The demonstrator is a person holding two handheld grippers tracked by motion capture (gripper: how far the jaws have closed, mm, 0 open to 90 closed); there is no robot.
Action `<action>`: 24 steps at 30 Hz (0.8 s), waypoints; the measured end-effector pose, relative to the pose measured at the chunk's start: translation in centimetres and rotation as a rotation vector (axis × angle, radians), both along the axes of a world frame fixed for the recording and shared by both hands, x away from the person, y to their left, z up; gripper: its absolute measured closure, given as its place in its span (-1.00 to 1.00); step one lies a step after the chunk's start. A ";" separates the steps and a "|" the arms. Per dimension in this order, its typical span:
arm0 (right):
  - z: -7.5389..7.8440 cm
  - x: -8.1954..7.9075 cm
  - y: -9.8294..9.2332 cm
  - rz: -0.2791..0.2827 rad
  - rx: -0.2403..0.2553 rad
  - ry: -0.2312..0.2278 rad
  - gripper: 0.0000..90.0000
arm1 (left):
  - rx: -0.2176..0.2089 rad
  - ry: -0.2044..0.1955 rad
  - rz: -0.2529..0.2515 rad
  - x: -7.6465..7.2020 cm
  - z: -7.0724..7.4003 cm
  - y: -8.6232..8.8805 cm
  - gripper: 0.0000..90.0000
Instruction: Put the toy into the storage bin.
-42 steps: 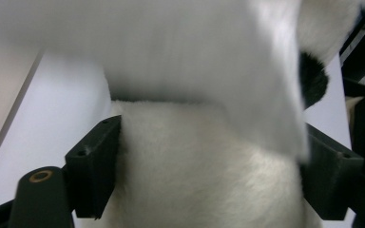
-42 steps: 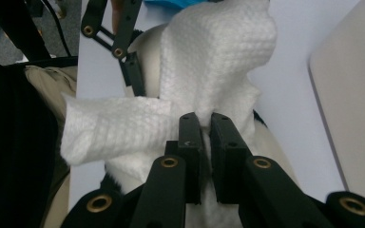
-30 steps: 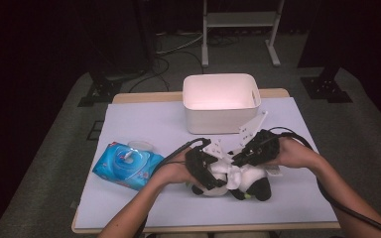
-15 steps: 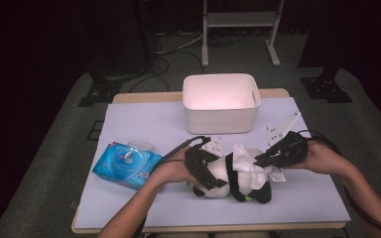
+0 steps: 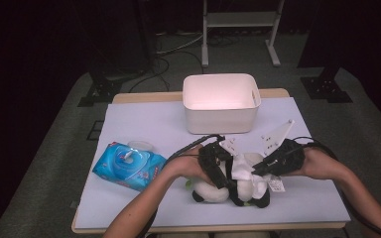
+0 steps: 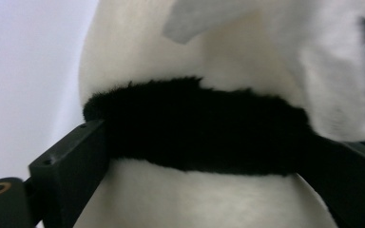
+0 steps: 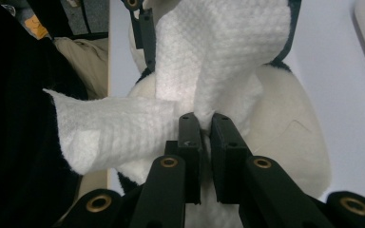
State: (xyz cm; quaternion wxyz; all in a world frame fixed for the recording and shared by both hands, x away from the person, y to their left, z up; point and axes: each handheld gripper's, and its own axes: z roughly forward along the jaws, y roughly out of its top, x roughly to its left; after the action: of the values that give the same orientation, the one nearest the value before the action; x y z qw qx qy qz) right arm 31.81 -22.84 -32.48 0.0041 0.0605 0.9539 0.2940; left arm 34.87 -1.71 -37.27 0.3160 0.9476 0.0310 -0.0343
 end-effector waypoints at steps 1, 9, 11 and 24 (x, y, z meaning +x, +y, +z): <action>-0.1 -0.1 -0.1 0.001 0.001 0.005 0.83 | 0.009 0.011 -0.011 0.1 -0.2 -0.2 -0.94; -0.6 -0.2 -0.5 0.005 0.031 0.023 0.83 | 0.024 0.001 -0.047 0.4 -0.1 -0.6 -0.67; -0.2 0.0 -0.6 -0.005 0.043 0.010 0.83 | 0.007 -0.010 -0.034 0.5 0.4 -0.4 -0.53; 0.3 1.3 0.6 -0.037 0.059 -0.037 0.82 | -0.038 -0.093 0.004 0.8 0.8 0.2 -0.54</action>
State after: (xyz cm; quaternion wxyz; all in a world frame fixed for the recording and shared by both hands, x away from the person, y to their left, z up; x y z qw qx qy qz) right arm 33.15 -22.20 -32.14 0.0252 0.0731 0.9432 0.3231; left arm 35.69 -1.56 -36.50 0.3352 0.9419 0.0177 0.0097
